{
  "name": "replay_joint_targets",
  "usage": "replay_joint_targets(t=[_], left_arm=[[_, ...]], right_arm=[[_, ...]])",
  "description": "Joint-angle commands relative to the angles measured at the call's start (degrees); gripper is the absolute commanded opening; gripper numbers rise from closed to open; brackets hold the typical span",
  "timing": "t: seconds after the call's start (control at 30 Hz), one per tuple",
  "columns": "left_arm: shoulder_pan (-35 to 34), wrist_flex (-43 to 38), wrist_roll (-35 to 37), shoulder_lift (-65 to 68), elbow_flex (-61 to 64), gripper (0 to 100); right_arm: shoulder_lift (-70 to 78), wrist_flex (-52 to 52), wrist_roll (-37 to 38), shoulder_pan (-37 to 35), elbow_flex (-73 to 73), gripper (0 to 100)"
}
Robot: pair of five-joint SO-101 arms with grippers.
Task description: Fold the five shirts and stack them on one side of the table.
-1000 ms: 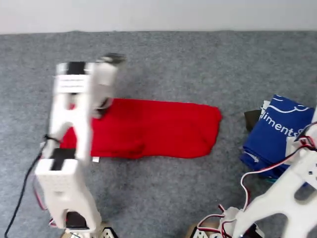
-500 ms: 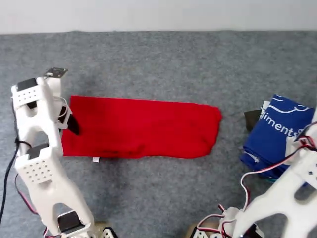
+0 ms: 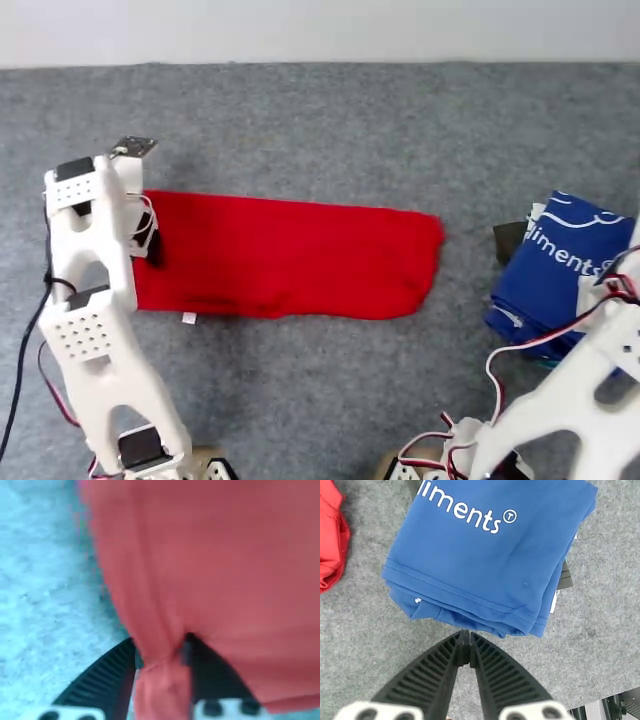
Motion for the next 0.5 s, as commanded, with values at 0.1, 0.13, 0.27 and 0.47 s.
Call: replay_joint_targets(t=[0.1, 0.13, 0.27, 0.47], left_arm=[[-2.11, 5.54, -1.49, -2.29, -11.03, 1], [-2.20, 7.03, -1.49, -2.81, -12.88, 1], [1.05, 12.22, -1.23, -4.92, -16.57, 1], [9.49, 12.13, -1.14, -15.03, -8.92, 1]], right_arm=[[-1.63, 2.33, 0.35, 0.22, -0.26, 0.9], [-1.63, 2.33, 0.35, 0.22, -0.26, 0.9], [-1.63, 2.33, 0.35, 0.13, -0.26, 0.9], [-1.54, 2.24, 0.18, 0.13, -0.26, 0.9]])
